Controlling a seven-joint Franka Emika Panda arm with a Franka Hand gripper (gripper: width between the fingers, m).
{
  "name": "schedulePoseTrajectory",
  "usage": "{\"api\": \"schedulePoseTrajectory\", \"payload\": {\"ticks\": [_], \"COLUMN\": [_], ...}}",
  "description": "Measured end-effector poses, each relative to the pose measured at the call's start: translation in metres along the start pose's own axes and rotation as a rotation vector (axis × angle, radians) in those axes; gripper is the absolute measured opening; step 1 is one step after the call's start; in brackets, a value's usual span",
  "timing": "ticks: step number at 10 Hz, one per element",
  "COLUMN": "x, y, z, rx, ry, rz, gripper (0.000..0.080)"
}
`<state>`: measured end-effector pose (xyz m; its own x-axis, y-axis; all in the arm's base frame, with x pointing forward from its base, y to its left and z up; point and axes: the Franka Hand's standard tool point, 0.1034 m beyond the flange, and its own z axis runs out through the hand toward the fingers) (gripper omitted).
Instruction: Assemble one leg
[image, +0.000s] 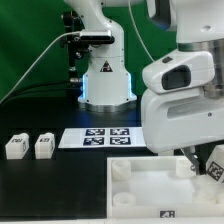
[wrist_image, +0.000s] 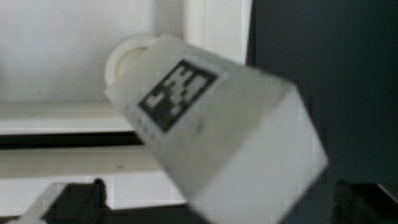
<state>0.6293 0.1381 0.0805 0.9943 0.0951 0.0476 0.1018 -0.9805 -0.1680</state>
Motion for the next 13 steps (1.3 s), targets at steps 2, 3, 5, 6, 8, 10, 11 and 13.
{"api": "schedulePoseTrajectory", "payload": {"ticks": [2, 3, 5, 6, 8, 10, 11, 13], "x": [-0.005, -0.007, -0.007, -0.007, -0.007, -0.007, -0.007, -0.007], "y": [0.01, 0.012, 0.012, 0.012, 0.014, 0.018, 0.019, 0.019], "z": [0.005, 0.006, 0.007, 0.007, 0.008, 0.007, 0.007, 0.007], "rx": [-0.002, -0.004, -0.004, -0.004, -0.007, -0.012, -0.012, -0.012], "ry": [0.008, 0.007, 0.005, 0.005, 0.005, 0.005, 0.005, 0.005], "rz": [0.004, 0.004, 0.004, 0.004, 0.003, 0.007, 0.007, 0.045], "gripper": [0.0649, 0.0649, 0.0649, 0.0527, 0.0391, 0.0298, 0.0298, 0.0298]}}
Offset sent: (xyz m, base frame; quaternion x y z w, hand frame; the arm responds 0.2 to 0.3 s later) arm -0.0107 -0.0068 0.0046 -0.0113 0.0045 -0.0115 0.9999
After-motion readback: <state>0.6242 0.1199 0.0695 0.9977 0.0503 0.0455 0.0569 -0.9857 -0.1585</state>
